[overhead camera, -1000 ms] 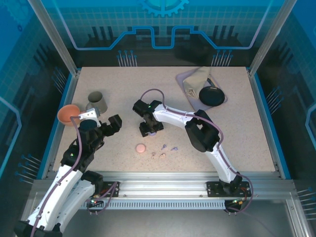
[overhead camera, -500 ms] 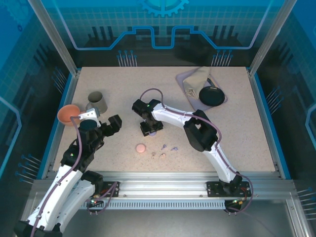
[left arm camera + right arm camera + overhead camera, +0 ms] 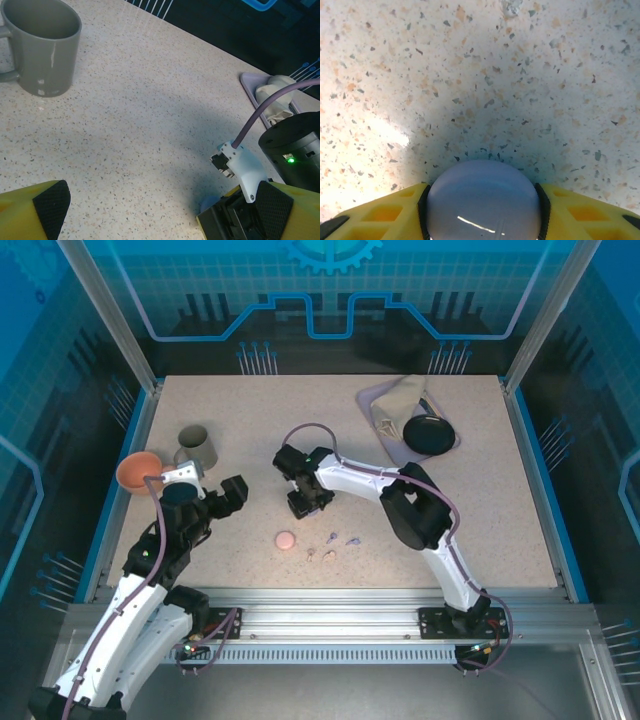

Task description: Insert the wireless bluetooth earbuds into the charging case

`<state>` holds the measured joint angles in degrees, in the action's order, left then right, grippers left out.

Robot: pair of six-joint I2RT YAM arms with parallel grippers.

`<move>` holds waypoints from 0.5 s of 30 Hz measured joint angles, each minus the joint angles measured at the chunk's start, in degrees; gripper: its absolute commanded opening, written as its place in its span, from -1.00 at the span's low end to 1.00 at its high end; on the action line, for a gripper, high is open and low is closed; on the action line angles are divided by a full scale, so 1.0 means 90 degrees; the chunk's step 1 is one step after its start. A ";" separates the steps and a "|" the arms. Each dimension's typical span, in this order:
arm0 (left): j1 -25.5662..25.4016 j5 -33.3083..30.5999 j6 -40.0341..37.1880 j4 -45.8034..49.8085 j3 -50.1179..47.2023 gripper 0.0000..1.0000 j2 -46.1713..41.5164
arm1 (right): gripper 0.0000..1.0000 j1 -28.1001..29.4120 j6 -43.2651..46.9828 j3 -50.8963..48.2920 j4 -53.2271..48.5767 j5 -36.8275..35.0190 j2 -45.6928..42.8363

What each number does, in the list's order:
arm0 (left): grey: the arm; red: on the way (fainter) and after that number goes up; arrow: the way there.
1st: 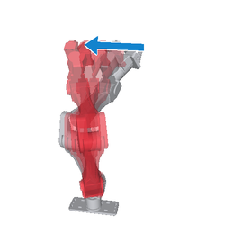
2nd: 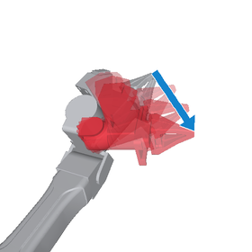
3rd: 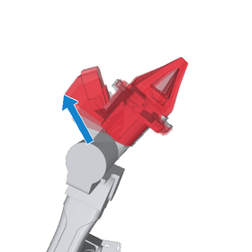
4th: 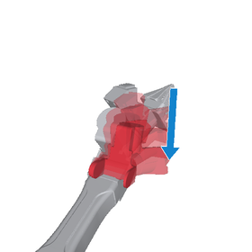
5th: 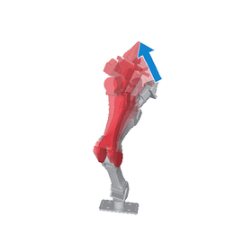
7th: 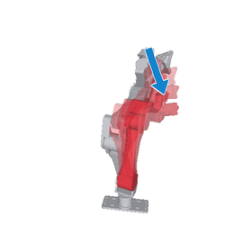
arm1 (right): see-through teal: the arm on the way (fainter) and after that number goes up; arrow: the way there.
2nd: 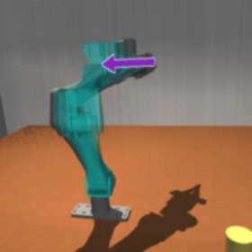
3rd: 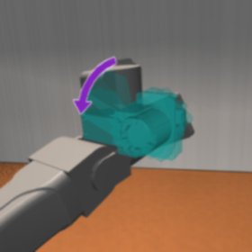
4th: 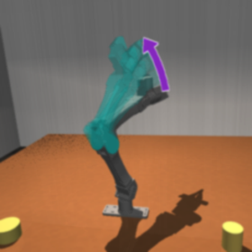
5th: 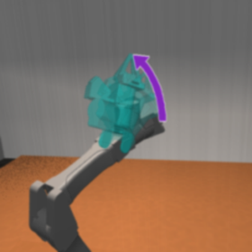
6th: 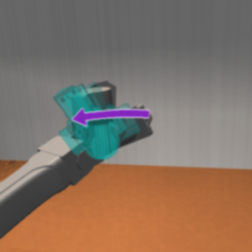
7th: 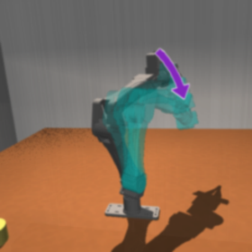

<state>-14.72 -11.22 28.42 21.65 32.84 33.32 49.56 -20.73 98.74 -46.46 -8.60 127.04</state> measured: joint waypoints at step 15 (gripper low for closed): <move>0.0117 0.2492 -0.0010 -0.0452 0.0170 0.86 0.1428 | 0.03 -0.0461 0.2239 -0.3580 0.2081 0.0578 -0.3745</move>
<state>-13.67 11.20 28.34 17.58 34.37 46.17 45.41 -0.58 66.52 -27.73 -3.40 93.34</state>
